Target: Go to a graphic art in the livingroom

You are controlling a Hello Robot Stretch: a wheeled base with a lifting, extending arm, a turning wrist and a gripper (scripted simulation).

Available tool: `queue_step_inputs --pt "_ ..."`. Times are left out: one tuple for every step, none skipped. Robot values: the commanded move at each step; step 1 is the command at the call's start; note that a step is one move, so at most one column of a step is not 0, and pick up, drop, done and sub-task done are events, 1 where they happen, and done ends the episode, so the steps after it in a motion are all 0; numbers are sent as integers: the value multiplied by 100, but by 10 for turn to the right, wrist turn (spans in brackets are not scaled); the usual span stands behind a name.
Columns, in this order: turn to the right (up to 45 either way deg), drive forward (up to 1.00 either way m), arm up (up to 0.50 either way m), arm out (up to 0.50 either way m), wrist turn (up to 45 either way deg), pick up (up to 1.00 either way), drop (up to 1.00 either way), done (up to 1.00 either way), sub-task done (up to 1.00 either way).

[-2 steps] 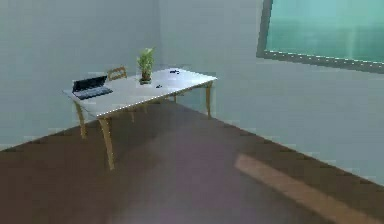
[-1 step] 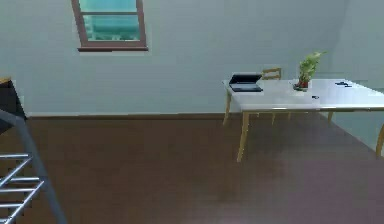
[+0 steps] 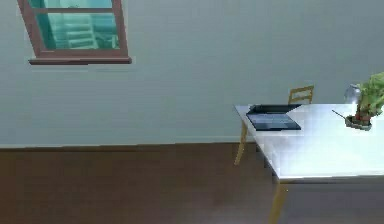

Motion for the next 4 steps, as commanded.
queue_step_inputs --pt "-450 0 0 0 0 0 0 0 0" --pt "0 50 0 0 0 0 0 0 0" --pt "-420 0 0 0 0 0 0 0 0" --pt "0 100 0 0 0 0 0 0 0"
